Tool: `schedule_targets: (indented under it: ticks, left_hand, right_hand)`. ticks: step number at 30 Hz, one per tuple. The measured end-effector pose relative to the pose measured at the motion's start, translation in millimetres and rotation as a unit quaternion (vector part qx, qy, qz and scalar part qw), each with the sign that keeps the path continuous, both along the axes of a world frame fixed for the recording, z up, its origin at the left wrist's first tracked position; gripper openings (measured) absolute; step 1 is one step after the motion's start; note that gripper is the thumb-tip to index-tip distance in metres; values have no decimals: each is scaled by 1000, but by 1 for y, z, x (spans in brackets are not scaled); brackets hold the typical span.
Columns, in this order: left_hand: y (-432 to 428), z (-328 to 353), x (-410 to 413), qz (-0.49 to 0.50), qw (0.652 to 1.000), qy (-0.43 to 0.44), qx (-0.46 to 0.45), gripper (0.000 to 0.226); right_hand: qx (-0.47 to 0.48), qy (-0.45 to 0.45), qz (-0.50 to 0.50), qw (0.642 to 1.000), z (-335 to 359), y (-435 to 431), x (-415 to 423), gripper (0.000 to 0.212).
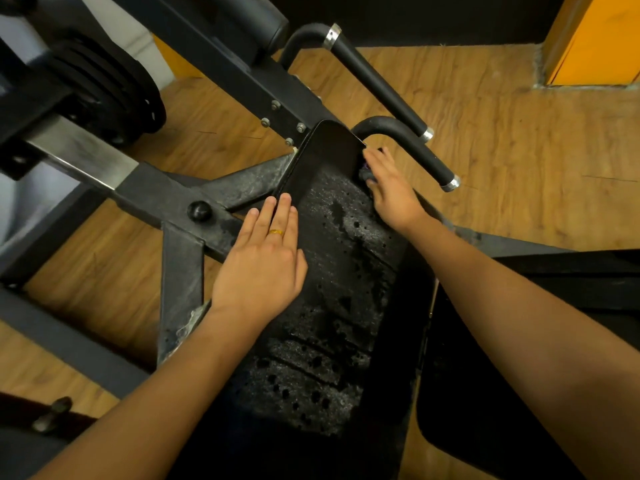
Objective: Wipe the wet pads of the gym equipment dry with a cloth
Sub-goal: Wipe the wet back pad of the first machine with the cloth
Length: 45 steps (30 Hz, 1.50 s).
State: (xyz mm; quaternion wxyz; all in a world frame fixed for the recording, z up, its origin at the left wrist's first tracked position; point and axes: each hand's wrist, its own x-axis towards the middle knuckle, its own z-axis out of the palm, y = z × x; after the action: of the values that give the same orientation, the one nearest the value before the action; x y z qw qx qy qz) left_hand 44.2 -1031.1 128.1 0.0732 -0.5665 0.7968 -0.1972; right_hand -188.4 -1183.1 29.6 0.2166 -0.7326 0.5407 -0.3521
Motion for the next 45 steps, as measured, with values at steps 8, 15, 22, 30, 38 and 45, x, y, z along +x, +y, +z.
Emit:
schedule_targets:
  ticks: [8,15,22,30,38,45]
  left_hand:
    - [0,0,0,1,1000,4,1,68]
    - [0,1,-1,-1,1000,6,-1,67]
    - [1,0,-1,-1,1000,8,-6,66]
    - [2,2,-2,4,1000,6,-2,67]
    - [2,3,-2,5,1000,-5,2,67]
    - [3,6,-4,9,1000,0,6,63]
  right_hand:
    - [72,9,-57,996,-40,30,-39,58]
    - [86,-6,-86,993,-41,31,-35,58]
    - [104,-25,-116,987,-42,35,-31,57]
    - [167,-84,-165,968,-41,45,-30,54]
    - [216,-107,-264,934,-53,103,-7,51]
    - [233,-127,-278,923,-62,155,21,54]
